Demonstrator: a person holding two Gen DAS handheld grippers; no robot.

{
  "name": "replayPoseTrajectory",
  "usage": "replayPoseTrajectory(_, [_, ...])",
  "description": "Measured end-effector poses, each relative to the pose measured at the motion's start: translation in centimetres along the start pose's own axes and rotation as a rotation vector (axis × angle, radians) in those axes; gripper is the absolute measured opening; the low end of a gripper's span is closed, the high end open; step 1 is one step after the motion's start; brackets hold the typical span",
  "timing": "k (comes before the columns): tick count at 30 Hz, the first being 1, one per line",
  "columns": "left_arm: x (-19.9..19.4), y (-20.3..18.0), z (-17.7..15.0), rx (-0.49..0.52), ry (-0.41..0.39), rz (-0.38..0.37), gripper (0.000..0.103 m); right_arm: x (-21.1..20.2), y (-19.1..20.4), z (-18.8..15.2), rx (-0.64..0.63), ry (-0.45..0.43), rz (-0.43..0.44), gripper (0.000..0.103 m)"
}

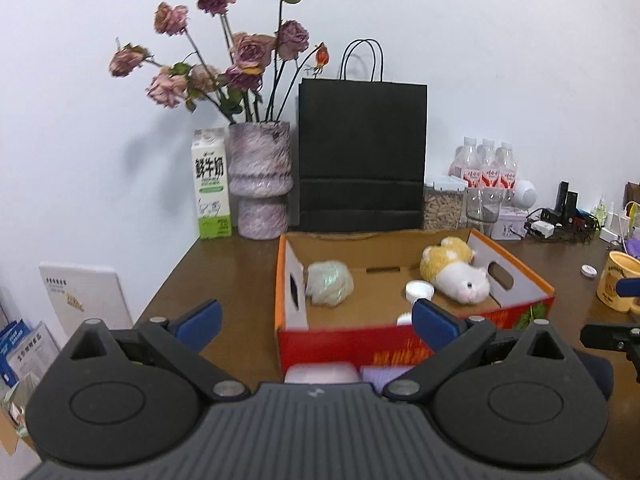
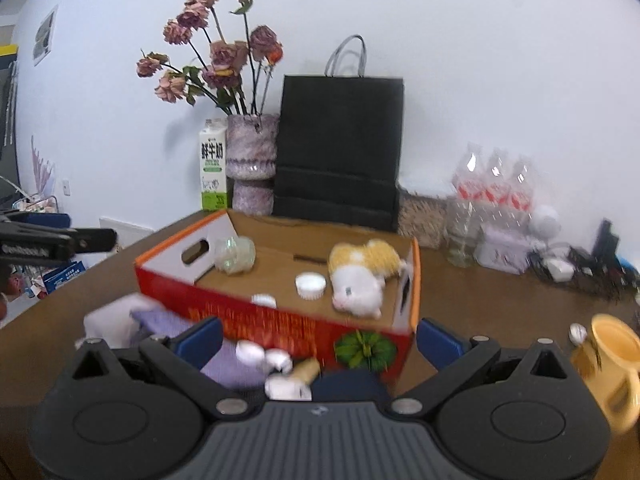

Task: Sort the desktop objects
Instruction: 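Lift both tools out of the box and move back over the table, then grasp the clear plastic container with the left tool while the right tool grasps the navy case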

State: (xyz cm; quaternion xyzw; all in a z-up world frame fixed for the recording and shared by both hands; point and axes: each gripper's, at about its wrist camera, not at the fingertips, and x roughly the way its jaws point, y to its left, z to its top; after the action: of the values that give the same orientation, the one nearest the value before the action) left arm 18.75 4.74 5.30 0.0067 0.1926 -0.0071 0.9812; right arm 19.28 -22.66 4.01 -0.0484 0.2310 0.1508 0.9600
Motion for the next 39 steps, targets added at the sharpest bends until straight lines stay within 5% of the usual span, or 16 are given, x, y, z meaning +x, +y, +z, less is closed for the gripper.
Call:
replayPoseTrajectory(16, [-3.5, 1.5, -6.6, -0.107, 0.091, 0.045, 0.103, -2.0, 0.6, -7.9, 0.115, 0.068, -0.092, 0.103])
replayPoseTrajectory(39, [0.8, -0.1, -5.7, -0.039, 0.172, 0.037, 0.103, 2.3, -1.3, -6.4, 0.003, 0.126, -0.169, 0.103])
